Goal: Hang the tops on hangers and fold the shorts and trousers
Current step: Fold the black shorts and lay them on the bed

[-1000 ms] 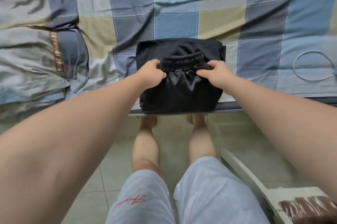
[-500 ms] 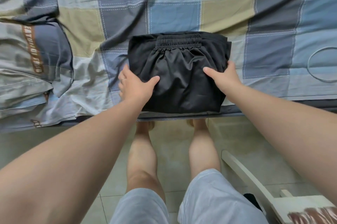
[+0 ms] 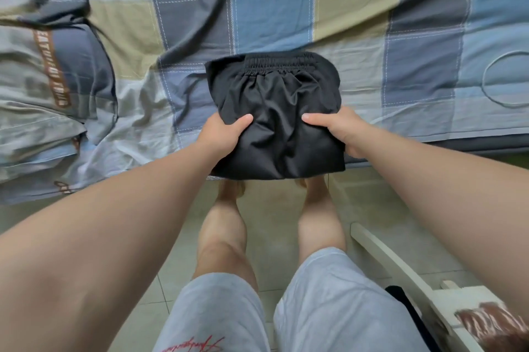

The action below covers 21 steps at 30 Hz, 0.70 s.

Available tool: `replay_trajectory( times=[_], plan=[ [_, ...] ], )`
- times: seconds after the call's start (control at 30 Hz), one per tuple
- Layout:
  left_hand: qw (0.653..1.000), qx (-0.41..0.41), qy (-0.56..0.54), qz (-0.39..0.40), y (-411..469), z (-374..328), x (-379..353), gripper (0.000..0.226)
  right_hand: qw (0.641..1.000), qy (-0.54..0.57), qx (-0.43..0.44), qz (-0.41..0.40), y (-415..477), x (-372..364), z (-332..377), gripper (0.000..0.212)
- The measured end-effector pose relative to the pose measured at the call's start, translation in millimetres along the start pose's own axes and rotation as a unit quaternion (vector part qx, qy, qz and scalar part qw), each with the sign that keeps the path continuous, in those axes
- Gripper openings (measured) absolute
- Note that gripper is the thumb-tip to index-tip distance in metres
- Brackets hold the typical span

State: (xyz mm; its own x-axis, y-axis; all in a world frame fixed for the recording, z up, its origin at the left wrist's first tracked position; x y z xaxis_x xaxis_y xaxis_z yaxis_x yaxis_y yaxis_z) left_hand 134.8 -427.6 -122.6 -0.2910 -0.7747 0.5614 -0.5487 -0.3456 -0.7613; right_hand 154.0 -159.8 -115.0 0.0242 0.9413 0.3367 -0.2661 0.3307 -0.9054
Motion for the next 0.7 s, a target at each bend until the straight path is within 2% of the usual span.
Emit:
replay_trajectory(
  times=[0.2,0.3,0.4,0.57,0.7],
  plan=[
    [0.994,0.003,0.087,0.071,-29,-5,35,0.057,0.999,0.034,-0.02,-0.032,-62,4,-5,0.053],
    [0.986,-0.011,0.128,0.102,-52,-8,67,0.048,0.996,0.062,-0.027,-0.059,-110,7,-18,0.055],
    [0.983,-0.04,0.138,0.114,-82,-15,107,0.029,0.99,0.112,-0.042,-0.07,-168,9,-34,0.044],
    [0.978,-0.1,0.136,0.123,-143,-32,155,0.029,0.974,0.196,-0.04,-0.101,-259,26,-51,0.019],
    [0.967,-0.178,0.125,0.129,-198,-53,169,0.024,0.949,0.278,-0.006,-0.152,-326,53,-65,0.015]
  ],
)
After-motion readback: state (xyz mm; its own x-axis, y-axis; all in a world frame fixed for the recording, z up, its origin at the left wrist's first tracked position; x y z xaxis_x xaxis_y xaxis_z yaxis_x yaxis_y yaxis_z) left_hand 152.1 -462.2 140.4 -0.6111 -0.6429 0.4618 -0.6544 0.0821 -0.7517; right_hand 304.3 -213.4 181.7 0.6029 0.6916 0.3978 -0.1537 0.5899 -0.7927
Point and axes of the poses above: each hand's wrist, its own y-axis towards the middle knuckle, its own x-axis out of the back of the hand, z = x × y, the point moved 5 cm from there along y, towards the middle knuckle, and after that the axes turned 14 degrees about -z, right-handed, at the moved point
